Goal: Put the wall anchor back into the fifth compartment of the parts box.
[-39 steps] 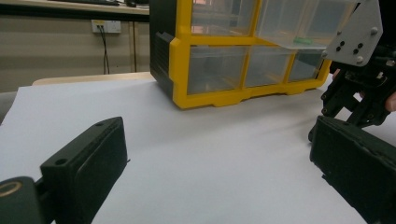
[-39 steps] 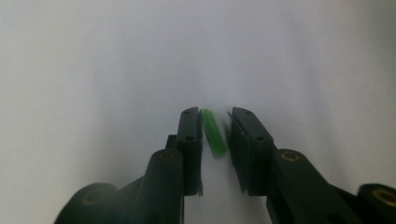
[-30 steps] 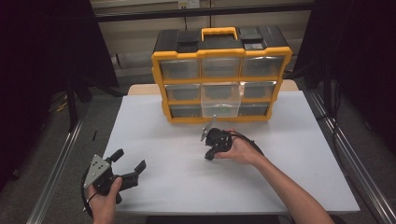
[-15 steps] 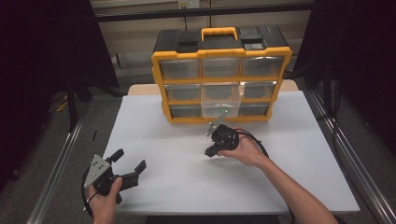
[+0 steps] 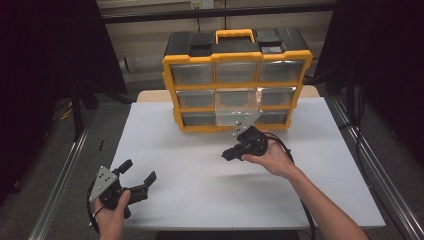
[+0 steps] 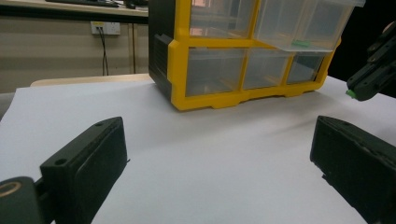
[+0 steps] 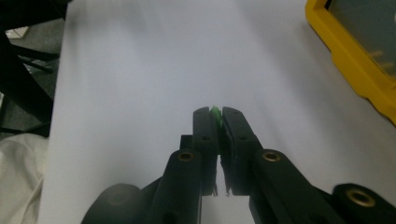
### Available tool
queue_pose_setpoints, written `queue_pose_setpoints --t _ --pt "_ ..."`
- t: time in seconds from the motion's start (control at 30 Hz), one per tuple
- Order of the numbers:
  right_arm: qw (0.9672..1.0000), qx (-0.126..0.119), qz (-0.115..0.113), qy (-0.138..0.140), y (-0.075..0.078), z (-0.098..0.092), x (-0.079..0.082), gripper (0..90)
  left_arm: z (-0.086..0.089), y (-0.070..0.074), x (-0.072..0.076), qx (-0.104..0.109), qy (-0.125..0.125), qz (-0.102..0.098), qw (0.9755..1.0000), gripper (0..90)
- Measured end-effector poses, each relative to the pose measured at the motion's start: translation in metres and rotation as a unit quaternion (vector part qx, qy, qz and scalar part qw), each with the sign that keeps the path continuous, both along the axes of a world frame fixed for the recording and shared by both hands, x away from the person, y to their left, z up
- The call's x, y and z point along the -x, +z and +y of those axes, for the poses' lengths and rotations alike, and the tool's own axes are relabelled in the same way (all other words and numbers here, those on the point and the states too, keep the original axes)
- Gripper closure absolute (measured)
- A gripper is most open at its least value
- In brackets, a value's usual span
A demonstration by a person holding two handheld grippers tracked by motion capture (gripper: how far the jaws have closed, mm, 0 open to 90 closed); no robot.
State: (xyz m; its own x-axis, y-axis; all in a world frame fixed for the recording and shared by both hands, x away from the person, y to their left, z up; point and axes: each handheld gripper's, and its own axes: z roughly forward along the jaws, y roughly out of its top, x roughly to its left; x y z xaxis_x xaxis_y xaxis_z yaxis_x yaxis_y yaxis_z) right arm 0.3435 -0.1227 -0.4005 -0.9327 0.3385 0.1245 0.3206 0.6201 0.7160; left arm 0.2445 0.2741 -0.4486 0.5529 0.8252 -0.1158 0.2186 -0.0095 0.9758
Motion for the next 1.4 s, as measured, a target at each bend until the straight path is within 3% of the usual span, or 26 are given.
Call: queue_pose_setpoints --t 0.03,0.07,0.43,0.47,0.5,0.53,0.7,0.77,0.93,1.4 --pt "1.0 -0.007 -0.003 0.002 0.002 -0.001 0.0 84.8 -0.001 0.0 0.0 0.007 -0.001 -0.001 1.0 4.0" --pt "0.9999 -0.012 -0.003 0.001 0.005 -0.001 0.001 84.8 0.0 0.0 0.0 -0.001 -0.003 -0.001 1.0 4.0" --pt "0.9992 -0.035 -0.017 0.009 0.023 -0.004 0.002 84.8 -0.001 -0.001 -0.001 -0.004 0.003 0.001 1.0 3.7" --pt "0.9992 -0.034 -0.018 0.01 0.025 -0.003 0.003 84.8 -0.002 -0.001 -0.002 0.004 0.005 0.001 1.0 3.8" --pt "0.9991 -0.035 -0.022 0.011 0.028 -0.004 0.003 84.8 -0.001 -0.001 -0.002 -0.005 0.001 0.002 1.0 3.8" --pt "0.999 -0.035 -0.026 0.011 0.031 -0.004 0.003 84.8 -0.002 0.0 -0.001 0.004 0.004 0.001 1.0 3.8" --pt "0.9979 -0.041 -0.05 0.005 0.05 -0.006 0.005 84.9 0.001 0.0 -0.001 -0.005 0.002 0.001 1.0 3.8" --pt "0.9972 -0.048 -0.056 0.006 0.057 -0.008 0.005 84.9 -0.001 0.0 -0.001 0.008 0.006 0.0 0.9999 3.8" --pt "0.9964 -0.048 -0.069 0.009 0.073 -0.009 0.005 84.9 0.001 0.001 -0.001 -0.001 0.005 0.003 1.0 3.7" --pt "0.993 -0.047 -0.107 -0.02 0.126 -0.023 -0.005 84.8 0.002 0.001 0.0 -0.003 0.003 -0.002 1.0 3.8"
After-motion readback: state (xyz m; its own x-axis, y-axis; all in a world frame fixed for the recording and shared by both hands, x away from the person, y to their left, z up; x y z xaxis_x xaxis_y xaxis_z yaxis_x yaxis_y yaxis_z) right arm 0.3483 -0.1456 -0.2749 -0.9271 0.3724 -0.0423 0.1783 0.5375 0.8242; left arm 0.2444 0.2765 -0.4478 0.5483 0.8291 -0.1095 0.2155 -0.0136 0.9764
